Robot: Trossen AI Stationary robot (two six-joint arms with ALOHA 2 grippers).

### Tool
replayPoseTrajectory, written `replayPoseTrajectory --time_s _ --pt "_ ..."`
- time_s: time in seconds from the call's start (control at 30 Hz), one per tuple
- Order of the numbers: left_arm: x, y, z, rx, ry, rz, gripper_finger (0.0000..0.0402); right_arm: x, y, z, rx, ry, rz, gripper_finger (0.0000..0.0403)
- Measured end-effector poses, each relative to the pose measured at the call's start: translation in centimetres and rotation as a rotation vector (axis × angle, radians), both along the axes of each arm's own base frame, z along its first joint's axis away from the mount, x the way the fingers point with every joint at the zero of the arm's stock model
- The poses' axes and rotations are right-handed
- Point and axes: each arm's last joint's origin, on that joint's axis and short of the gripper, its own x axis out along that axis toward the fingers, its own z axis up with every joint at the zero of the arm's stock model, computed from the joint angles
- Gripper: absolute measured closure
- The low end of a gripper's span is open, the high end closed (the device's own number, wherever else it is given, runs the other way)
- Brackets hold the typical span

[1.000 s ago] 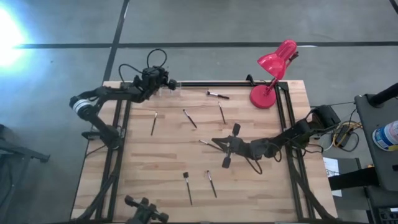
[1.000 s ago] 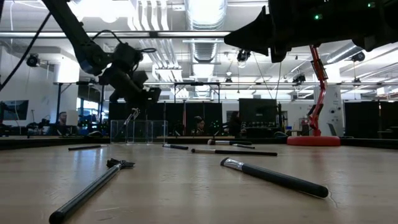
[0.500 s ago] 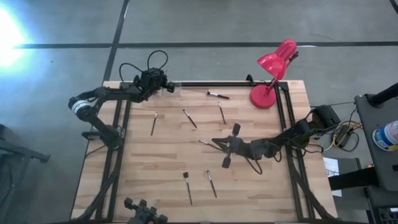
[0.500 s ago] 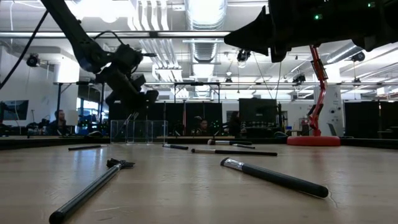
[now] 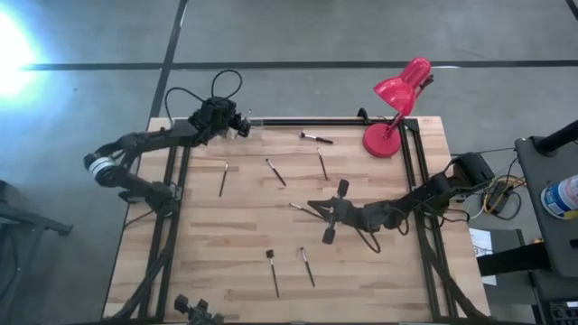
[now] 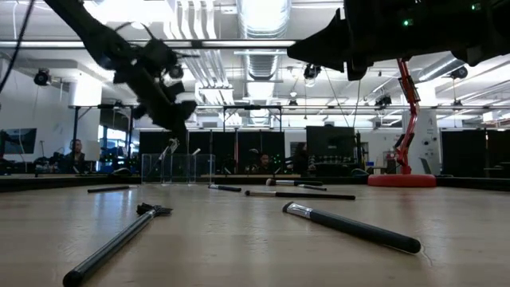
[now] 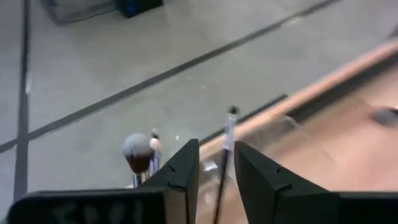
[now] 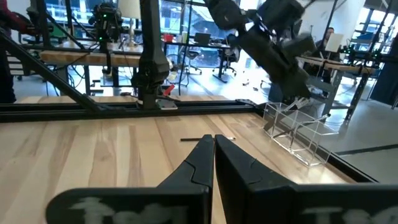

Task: Put items in baskets/containers
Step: Put the black eyeshadow brush into the transparent organizer

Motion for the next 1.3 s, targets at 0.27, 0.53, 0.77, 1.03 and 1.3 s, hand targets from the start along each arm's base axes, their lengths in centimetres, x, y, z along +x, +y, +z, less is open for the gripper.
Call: replayPoseTrajectory --time_s 0.27,0.53,0.77,1.03,1.3 --pt "-0.8 -7.0 3.2 -0.055 0.071 -0.2 0.0382 0.0 0.0 -0.4 0.002 0.034 0.0 0.0394" --pt "-0.8 -13.9 1.7 -0.183 0.193 -0.304 0.0401 -0.2 0.1 -1.5 0.068 0.116 -0.003 0.0394" --pt "-1.4 -15.9 -2.8 -0.338 0.249 -0.248 0.0401 -0.6 1.2 -1.6 0.108 0.117 0.03 0.0394" --pt "-3.0 -15.5 -6.9 -0.479 0.217 -0.17 0.0401 -1.3 3.0 -1.7 0.102 0.12 0.089 0.0394" --pt "-3.0 -13.5 -7.1 -0.449 0.211 -0.031 0.0364 -1.3 3.0 -1.7 0.092 0.118 0.062 0.0394"
